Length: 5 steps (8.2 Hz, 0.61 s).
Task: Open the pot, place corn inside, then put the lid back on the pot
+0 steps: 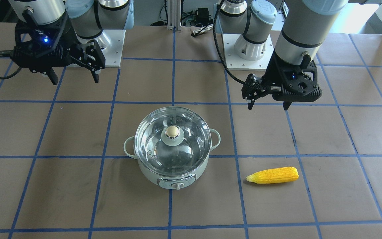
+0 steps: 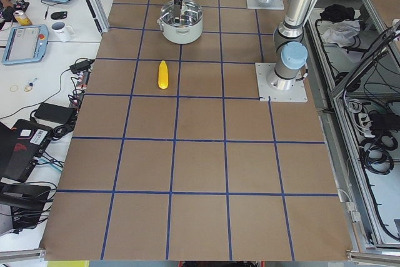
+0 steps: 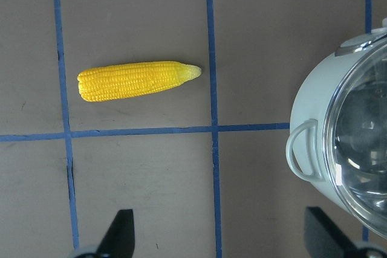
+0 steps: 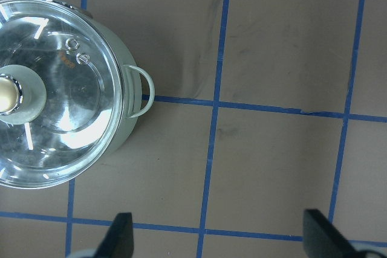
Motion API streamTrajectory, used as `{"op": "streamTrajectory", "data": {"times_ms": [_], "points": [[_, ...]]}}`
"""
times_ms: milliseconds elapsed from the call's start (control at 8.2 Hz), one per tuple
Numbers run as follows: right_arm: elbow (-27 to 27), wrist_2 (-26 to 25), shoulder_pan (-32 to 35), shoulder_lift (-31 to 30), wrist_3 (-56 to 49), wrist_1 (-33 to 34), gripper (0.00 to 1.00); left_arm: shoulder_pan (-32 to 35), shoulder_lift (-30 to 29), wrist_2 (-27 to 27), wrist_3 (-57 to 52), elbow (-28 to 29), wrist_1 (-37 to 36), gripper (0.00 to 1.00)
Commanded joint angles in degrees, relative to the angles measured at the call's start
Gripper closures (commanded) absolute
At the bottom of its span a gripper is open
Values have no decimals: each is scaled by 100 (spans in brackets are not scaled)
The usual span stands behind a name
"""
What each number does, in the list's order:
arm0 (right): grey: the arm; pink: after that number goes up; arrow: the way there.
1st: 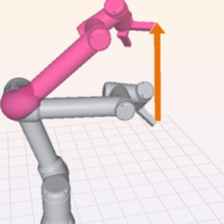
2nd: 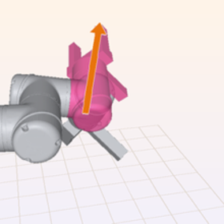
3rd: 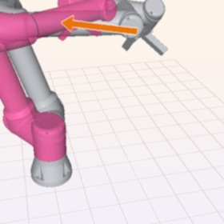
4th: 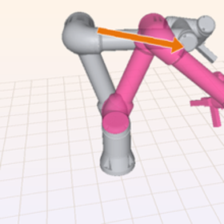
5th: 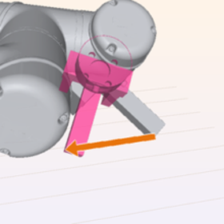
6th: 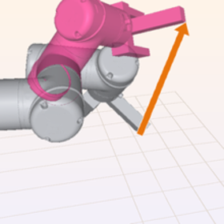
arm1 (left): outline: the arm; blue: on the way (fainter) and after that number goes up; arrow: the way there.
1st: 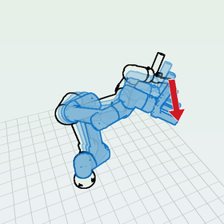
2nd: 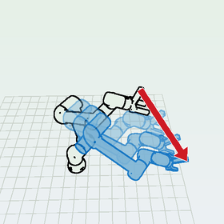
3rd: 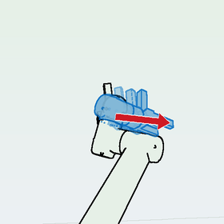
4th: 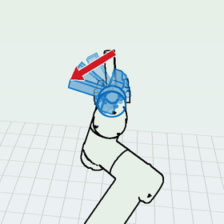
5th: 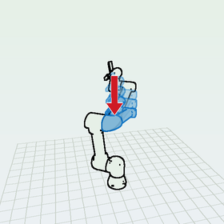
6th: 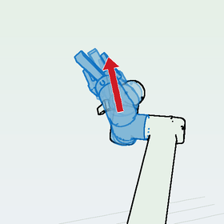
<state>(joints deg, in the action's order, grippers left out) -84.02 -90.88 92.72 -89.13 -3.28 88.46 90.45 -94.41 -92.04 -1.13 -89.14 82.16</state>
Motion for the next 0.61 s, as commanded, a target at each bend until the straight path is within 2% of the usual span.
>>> {"op": "streamTrajectory", "data": {"times_ms": [0,244,488], "points": [[0,0,0,1,-24,14,0,-1,-16,-86,-97,2,-7,0],[0,26,17,1,2,31,0,-1,-24,-60,-421,2,-24,0],[26,131,96,123,46,529,0,-18,-42,-77,-2592,11,-94,0]]}}
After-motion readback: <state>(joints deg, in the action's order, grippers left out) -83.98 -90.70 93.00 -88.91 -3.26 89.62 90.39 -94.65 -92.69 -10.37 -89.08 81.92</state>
